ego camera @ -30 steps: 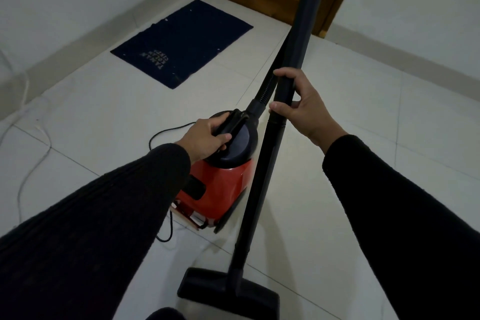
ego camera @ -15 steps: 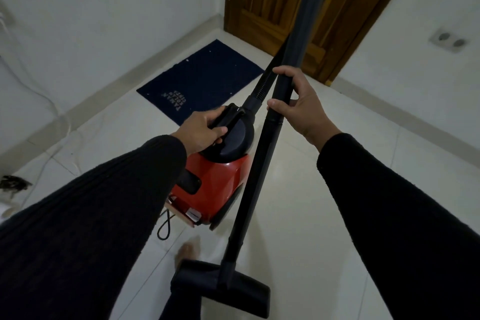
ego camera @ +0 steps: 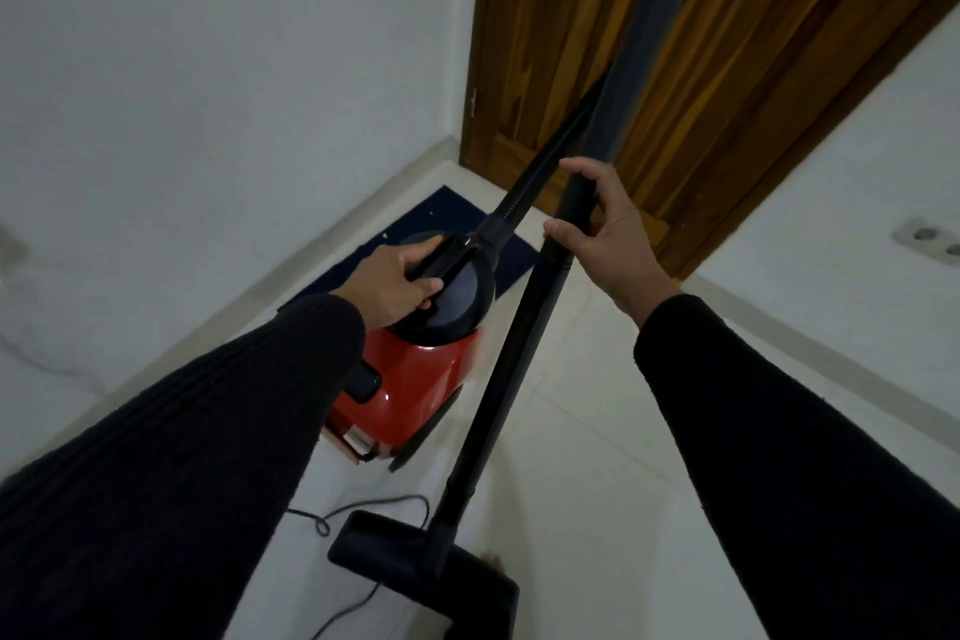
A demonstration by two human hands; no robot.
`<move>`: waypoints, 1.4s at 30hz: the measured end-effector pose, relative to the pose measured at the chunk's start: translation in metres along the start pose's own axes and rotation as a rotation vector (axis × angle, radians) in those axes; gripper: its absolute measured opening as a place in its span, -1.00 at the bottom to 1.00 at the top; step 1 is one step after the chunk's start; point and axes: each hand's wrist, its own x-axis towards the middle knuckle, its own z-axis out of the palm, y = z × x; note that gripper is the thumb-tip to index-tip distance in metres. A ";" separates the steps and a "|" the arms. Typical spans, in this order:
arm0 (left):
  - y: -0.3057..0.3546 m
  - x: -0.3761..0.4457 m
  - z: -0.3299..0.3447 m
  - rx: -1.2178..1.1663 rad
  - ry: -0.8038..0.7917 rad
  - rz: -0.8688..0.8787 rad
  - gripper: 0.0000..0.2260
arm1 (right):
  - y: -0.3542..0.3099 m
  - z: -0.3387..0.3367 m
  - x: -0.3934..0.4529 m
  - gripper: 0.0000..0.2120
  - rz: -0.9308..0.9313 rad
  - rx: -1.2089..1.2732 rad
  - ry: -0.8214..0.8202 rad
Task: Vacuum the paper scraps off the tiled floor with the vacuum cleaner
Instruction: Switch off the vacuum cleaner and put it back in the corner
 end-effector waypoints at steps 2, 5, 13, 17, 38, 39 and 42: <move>0.007 0.038 -0.018 0.004 0.017 -0.002 -0.50 | 0.005 -0.002 0.047 -0.48 -0.001 0.021 0.005; 0.018 0.092 -0.039 0.021 0.039 -0.005 -0.50 | 0.013 0.000 0.116 -0.48 -0.018 0.064 -0.001; 0.020 0.231 -0.093 0.032 0.099 -0.044 -0.49 | 0.047 0.024 0.283 -0.49 -0.003 0.160 -0.035; 0.000 0.304 -0.115 0.030 0.107 -0.065 -0.50 | 0.078 0.051 0.360 -0.50 -0.026 0.104 -0.028; -0.219 0.607 -0.122 0.046 0.181 -0.090 -0.49 | 0.329 0.217 0.606 -0.43 -0.124 0.049 -0.048; -0.229 0.612 -0.118 0.051 0.190 -0.086 -0.49 | 0.340 0.224 0.609 -0.45 -0.140 0.049 -0.054; -0.259 0.626 -0.107 0.045 0.221 -0.066 -0.50 | 0.371 0.243 0.609 -0.47 -0.185 0.068 -0.075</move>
